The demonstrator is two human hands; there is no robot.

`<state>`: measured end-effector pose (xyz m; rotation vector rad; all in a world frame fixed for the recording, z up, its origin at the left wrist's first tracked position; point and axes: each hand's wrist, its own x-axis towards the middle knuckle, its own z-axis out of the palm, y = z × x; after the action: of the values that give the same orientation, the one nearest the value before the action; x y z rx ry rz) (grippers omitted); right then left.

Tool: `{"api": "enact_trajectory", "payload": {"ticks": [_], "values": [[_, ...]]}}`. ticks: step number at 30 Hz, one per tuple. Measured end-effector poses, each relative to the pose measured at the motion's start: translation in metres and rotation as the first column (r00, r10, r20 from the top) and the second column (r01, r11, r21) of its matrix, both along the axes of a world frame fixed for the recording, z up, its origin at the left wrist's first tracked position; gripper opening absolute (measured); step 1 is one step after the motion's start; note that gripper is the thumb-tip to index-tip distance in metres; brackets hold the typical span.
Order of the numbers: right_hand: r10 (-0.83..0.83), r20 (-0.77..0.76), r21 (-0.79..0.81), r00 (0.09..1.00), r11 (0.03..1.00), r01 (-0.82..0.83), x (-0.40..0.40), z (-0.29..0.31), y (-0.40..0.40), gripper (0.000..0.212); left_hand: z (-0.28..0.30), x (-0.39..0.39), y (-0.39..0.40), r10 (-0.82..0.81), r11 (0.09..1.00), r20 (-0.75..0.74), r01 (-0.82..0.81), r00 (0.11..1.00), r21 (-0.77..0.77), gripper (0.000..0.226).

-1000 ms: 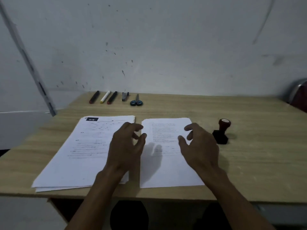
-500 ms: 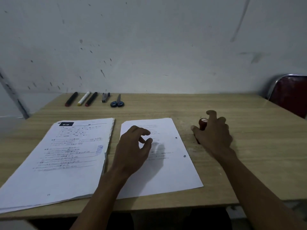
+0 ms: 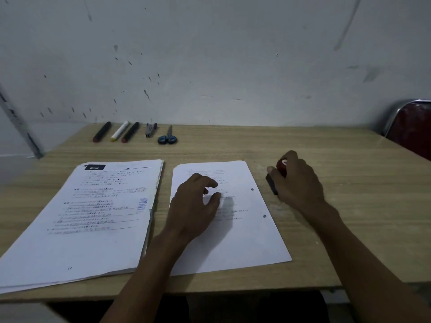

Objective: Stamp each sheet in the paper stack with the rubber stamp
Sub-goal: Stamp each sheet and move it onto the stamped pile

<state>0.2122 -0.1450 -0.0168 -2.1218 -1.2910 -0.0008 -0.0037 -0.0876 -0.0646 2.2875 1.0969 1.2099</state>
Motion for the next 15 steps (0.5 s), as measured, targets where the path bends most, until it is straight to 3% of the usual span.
{"api": "enact_trajectory", "payload": {"ticks": [4, 9, 15], "values": [[0.142, -0.029, 0.044, 0.989, 0.989, -0.14, -0.022, -0.002, -0.002, 0.026, -0.006, 0.009, 0.003, -0.024, 0.999, -0.145, 0.019, 0.989, -0.035, 0.023], [0.167, 0.057, -0.005, 0.984, 0.986, -0.167, -0.041, -0.007, 0.001, 0.027, -0.008, 0.012, -0.005, 0.0, 1.0, -0.298, 0.001, 0.955, 0.001, 0.024], [0.121, 0.098, -0.093, 0.988, 0.989, -0.112, -0.049, -0.012, 0.012, 0.031, -0.009, 0.01, -0.008, 0.005, 1.0, -0.302, 0.0, 0.953, 0.016, 0.023]]}}
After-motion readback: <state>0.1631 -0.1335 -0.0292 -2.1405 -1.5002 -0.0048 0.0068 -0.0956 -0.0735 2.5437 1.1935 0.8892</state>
